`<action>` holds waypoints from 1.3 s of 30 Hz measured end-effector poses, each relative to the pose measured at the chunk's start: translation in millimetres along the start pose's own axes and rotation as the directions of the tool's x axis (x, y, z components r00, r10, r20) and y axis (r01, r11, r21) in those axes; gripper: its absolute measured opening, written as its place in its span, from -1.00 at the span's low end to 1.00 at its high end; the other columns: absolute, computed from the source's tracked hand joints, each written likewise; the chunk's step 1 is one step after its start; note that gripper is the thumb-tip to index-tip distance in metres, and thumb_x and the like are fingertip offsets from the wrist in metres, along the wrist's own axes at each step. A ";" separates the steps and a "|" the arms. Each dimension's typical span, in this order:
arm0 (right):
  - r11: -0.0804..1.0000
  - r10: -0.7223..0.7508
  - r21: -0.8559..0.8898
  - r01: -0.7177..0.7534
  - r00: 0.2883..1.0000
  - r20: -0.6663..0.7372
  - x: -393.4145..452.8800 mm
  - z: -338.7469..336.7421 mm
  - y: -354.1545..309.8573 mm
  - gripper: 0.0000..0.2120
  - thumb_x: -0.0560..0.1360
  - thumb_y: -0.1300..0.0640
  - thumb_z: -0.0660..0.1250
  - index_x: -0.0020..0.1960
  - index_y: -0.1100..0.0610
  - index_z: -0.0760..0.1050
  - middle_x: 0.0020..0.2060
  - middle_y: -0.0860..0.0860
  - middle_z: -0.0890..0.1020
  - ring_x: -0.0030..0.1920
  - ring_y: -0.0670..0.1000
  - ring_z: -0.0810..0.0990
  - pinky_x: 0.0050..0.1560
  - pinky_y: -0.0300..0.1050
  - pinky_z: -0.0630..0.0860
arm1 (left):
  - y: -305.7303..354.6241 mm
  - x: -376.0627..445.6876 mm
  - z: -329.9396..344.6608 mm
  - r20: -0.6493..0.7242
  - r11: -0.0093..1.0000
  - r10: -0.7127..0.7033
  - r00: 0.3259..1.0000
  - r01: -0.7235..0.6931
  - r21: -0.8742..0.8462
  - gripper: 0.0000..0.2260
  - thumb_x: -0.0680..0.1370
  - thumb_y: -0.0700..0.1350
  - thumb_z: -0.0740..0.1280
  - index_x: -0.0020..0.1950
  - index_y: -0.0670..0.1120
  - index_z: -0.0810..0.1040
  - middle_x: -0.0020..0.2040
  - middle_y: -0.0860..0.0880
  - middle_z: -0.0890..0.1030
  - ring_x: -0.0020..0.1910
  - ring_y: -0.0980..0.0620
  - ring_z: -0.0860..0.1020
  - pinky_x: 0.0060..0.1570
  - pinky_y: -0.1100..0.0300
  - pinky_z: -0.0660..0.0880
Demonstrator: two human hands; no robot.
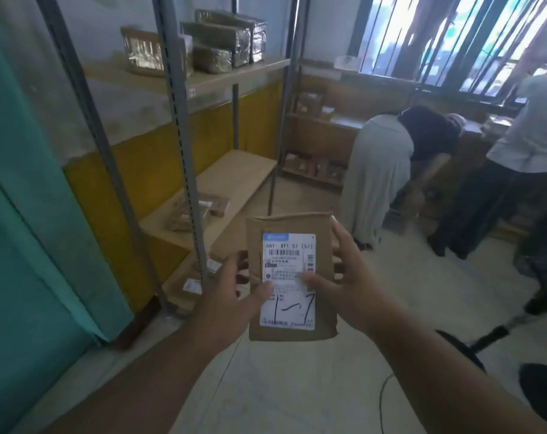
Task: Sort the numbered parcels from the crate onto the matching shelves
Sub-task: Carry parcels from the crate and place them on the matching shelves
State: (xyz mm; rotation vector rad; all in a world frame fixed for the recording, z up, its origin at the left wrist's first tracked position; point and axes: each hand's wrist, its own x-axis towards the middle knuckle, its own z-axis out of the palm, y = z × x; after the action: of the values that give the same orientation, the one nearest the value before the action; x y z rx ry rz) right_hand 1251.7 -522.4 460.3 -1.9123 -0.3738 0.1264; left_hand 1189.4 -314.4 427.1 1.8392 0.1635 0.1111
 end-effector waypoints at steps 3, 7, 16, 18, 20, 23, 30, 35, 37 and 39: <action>0.999 0.025 0.023 -0.025 0.999 0.026 69.1 -16.7 19.1 -0.06 0.45 0.22 0.52 0.59 -0.24 0.05 0.20 -0.05 0.58 0.06 -0.08 0.66 -0.22 -0.20 0.64 | -5.0 62.5 14.0 -0.066 0.999 -0.042 0.997 0.044 0.023 -0.46 0.41 0.29 0.37 0.37 0.34 0.33 0.27 0.24 0.51 0.21 0.14 0.52 0.15 -0.08 0.57; 0.999 0.036 0.008 -0.037 0.997 0.068 168.9 -29.7 45.1 -0.07 0.46 0.18 0.52 0.58 -0.27 0.03 0.21 -0.09 0.58 0.07 -0.10 0.65 -0.21 -0.20 0.65 | -18.8 161.8 22.7 -0.126 0.994 -0.077 0.989 0.086 0.072 -0.49 0.48 0.20 0.40 0.39 0.31 0.31 0.28 0.25 0.49 0.19 0.17 0.50 0.14 -0.07 0.57; 0.995 0.084 -0.063 -0.078 0.992 0.097 371.2 -82.0 78.4 -0.06 0.47 0.12 0.51 0.58 -0.32 -0.02 0.23 -0.15 0.56 0.03 -0.17 0.63 -0.27 -0.26 0.63 | -9.5 376.0 54.4 -0.078 0.994 -0.108 0.991 0.108 -0.006 -0.62 0.42 0.20 0.42 0.14 0.48 0.37 0.26 0.26 0.52 0.21 0.09 0.53 0.14 -0.12 0.57; 0.994 0.085 -0.078 -0.076 0.989 0.122 413.4 -89.7 89.4 -0.05 0.47 0.10 0.52 0.57 -0.33 -0.03 0.24 -0.15 0.56 0.04 -0.15 0.64 -0.23 -0.22 0.65 | -11.5 414.0 62.6 -0.101 0.991 -0.136 0.986 0.135 -0.014 -0.64 0.46 0.13 0.43 0.14 0.44 0.38 0.24 0.21 0.53 0.20 0.06 0.54 0.11 -0.11 0.58; 0.994 0.076 -0.096 -0.060 0.983 0.168 461.3 -91.8 104.3 -0.05 0.46 0.09 0.52 0.58 -0.33 -0.03 0.24 -0.16 0.56 0.04 -0.17 0.64 -0.21 -0.21 0.66 | -16.7 449.4 67.9 -0.160 0.985 -0.171 0.972 0.169 -0.026 -0.57 0.44 0.15 0.45 0.25 0.31 0.39 0.24 0.19 0.53 0.20 0.05 0.54 0.09 -0.09 0.60; 0.991 0.027 -0.130 0.011 0.957 0.289 535.9 -87.3 125.1 -0.06 0.46 0.07 0.52 0.57 -0.33 -0.02 0.20 -0.22 0.58 0.02 -0.22 0.63 -0.21 -0.25 0.65 | -32.1 492.3 74.3 -0.308 0.975 -0.221 0.925 0.220 -0.038 -0.29 0.28 0.30 0.42 0.39 0.18 0.37 0.25 0.18 0.53 0.18 0.10 0.53 0.11 -0.08 0.58; 0.986 -0.002 -0.126 0.113 0.752 0.659 664.7 -35.1 141.4 -0.12 0.45 0.08 0.54 0.53 -0.31 0.08 0.13 -0.24 0.63 0.05 -0.23 0.66 -0.04 -0.11 0.69 | -68.0 529.0 74.4 -0.601 0.938 -0.318 0.733 0.334 -0.089 -0.16 0.27 0.49 0.36 0.46 0.13 0.34 0.35 0.16 0.49 0.26 0.12 0.51 0.18 -0.06 0.53; 0.984 -0.029 -0.089 0.154 0.633 0.773 718.8 27.3 149.9 -0.16 0.45 0.12 0.53 0.52 -0.30 0.14 0.10 -0.20 0.67 0.06 -0.11 0.68 0.03 0.12 0.68 | -88.9 548.3 59.2 -0.709 0.903 -0.365 0.604 0.415 -0.111 -0.41 0.38 0.29 0.39 0.33 0.11 0.38 0.32 0.11 0.49 0.25 0.12 0.48 0.14 0.18 0.45; 0.984 -0.017 -0.093 0.150 0.603 0.797 736.8 49.0 159.3 -0.18 0.46 0.14 0.52 0.50 -0.31 0.15 0.09 -0.20 0.66 0.06 -0.10 0.67 0.02 0.16 0.68 | -99.6 559.7 51.8 -0.721 0.881 -0.384 0.577 0.463 -0.098 -0.46 0.46 0.17 0.43 0.37 0.05 0.38 0.30 0.09 0.48 0.23 0.06 0.49 0.15 0.10 0.48; 0.978 0.006 -0.124 0.166 0.577 0.817 754.0 66.5 167.7 -0.16 0.45 0.10 0.53 0.49 -0.37 0.11 0.17 -0.18 0.64 0.10 -0.06 0.66 0.05 0.22 0.66 | -109.7 570.1 48.9 -0.742 0.856 -0.413 0.527 0.504 -0.118 -0.52 0.48 0.13 0.45 0.32 0.08 0.38 0.24 0.11 0.46 0.22 0.02 0.49 0.14 0.03 0.50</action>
State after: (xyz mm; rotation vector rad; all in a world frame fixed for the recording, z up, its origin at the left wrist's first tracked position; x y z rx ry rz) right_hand 1978.8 -277.9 348.9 -1.9111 -1.1357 0.9814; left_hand 1753.1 -234.9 303.2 1.6894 1.2750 0.5018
